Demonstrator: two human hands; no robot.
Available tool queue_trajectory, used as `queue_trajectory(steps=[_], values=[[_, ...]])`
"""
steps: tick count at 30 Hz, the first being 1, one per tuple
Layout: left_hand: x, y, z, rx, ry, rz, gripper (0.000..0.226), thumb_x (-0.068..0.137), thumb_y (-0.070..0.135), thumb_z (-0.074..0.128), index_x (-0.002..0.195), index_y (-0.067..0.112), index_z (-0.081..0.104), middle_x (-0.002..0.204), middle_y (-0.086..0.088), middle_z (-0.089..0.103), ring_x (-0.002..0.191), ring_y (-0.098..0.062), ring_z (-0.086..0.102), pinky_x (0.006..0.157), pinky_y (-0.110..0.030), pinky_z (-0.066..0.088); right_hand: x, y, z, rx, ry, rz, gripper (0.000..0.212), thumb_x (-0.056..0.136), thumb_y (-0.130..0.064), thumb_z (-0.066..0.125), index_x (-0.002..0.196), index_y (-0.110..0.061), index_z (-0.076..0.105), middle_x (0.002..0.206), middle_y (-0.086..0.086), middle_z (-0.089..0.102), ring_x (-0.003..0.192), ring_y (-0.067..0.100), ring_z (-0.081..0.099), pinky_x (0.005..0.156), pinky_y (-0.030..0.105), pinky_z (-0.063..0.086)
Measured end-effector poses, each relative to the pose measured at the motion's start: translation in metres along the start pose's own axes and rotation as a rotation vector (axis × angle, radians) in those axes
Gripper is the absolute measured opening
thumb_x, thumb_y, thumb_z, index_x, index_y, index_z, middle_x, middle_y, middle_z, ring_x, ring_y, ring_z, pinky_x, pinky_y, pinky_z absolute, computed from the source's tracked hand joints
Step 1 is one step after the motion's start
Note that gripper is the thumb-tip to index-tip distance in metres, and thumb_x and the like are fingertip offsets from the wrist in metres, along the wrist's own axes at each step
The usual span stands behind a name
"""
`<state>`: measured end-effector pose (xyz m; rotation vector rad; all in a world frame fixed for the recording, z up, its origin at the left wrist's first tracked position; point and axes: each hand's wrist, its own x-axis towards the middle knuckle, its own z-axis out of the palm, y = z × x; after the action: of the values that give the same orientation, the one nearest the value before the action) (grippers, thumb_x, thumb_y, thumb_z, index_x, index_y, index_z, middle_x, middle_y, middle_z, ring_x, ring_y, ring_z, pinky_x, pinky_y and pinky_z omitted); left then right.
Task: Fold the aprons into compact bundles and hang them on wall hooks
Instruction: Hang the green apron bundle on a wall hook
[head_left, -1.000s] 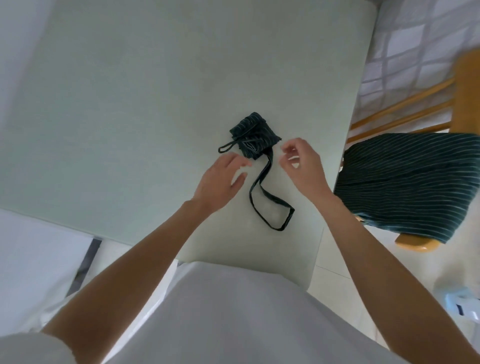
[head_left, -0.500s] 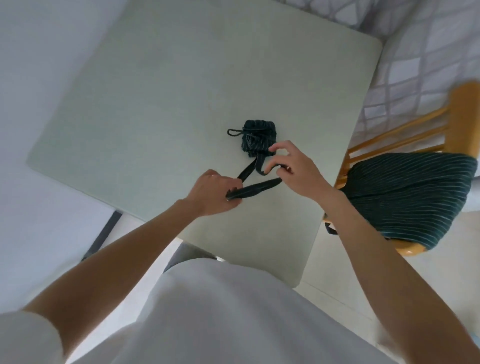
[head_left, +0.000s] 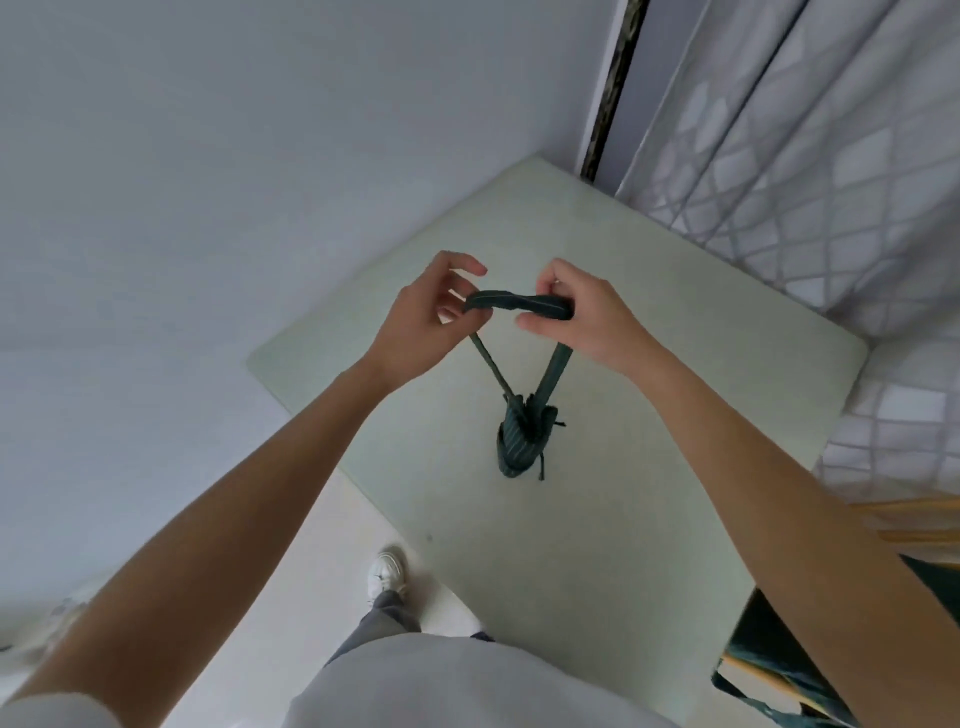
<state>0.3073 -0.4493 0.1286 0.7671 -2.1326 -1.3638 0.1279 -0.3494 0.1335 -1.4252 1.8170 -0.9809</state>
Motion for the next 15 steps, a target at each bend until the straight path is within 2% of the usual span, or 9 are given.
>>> queue_trajectory(steps=[4, 7, 9, 12, 15], values=[[0.002, 0.032, -0.078, -0.035, 0.068, 0.137, 0.033, 0.08, 0.01, 0.065, 0.104, 0.024, 0.048, 0.088, 0.001, 0.059, 0.074, -0.02, 0.059, 0.079, -0.029, 0.048, 0.052, -0.063, 0.03, 0.127, 0.024, -0.131, 0.018, 0.087, -0.02, 0.065, 0.093, -0.018, 0.048, 0.061, -0.004, 0.051, 0.057, 0.018, 0.046, 0.06, 0.033, 0.038], [0.001, 0.046, -0.136, 0.004, 0.073, 0.169, 0.031, 0.079, 0.013, 0.068, 0.097, 0.027, 0.047, 0.088, 0.003, 0.057, 0.074, -0.022, 0.057, 0.074, -0.037, 0.05, 0.087, -0.116, 0.052, 0.176, 0.105, -0.243, 0.022, 0.082, -0.014, 0.067, 0.092, -0.019, 0.049, 0.078, -0.003, 0.058, 0.067, 0.021, 0.059, 0.067, 0.035, 0.046], [0.002, 0.054, -0.175, 0.016, 0.073, 0.192, 0.025, 0.081, 0.016, 0.069, 0.095, 0.025, 0.049, 0.089, 0.003, 0.058, 0.071, -0.017, 0.056, 0.069, -0.037, 0.05, 0.11, -0.151, 0.065, 0.11, 0.2, -0.307, 0.025, 0.078, -0.018, 0.072, 0.09, -0.018, 0.051, 0.082, -0.005, 0.056, 0.071, 0.018, 0.056, 0.069, 0.03, 0.047], [0.008, 0.068, -0.235, 0.05, 0.045, 0.154, 0.015, 0.091, 0.022, 0.061, 0.103, 0.018, 0.052, 0.086, 0.005, 0.065, 0.073, -0.012, 0.061, 0.071, -0.029, 0.05, 0.143, -0.205, 0.08, -0.054, 0.313, -0.314, 0.032, 0.072, -0.032, 0.075, 0.085, -0.018, 0.051, 0.064, -0.006, 0.054, 0.057, 0.012, 0.048, 0.058, 0.025, 0.04], [0.016, 0.084, -0.287, 0.077, -0.011, 0.156, 0.016, 0.095, 0.013, 0.053, 0.11, 0.014, 0.053, 0.084, 0.001, 0.069, 0.077, -0.015, 0.064, 0.07, -0.027, 0.053, 0.174, -0.253, 0.088, 0.029, 0.211, -0.282, 0.026, 0.076, -0.021, 0.074, 0.086, -0.013, 0.051, 0.056, 0.0, 0.062, 0.045, 0.012, 0.058, 0.048, 0.02, 0.043]])
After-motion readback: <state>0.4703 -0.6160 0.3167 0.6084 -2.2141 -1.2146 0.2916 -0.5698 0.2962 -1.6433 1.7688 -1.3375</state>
